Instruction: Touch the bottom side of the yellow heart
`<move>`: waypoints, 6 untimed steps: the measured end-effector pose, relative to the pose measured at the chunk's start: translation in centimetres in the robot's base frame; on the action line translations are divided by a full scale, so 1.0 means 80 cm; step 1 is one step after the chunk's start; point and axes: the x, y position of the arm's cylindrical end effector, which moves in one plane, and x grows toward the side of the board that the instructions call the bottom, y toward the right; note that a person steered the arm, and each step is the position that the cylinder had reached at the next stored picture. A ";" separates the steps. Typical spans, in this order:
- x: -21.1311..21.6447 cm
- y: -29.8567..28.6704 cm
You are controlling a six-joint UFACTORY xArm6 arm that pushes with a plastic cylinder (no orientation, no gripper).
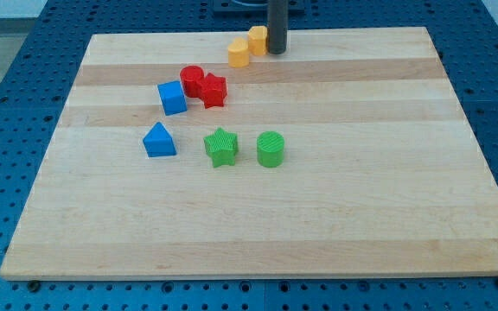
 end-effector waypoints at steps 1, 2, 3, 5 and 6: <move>0.000 0.000; 0.015 0.011; 0.043 0.009; 0.061 -0.074; 0.054 -0.096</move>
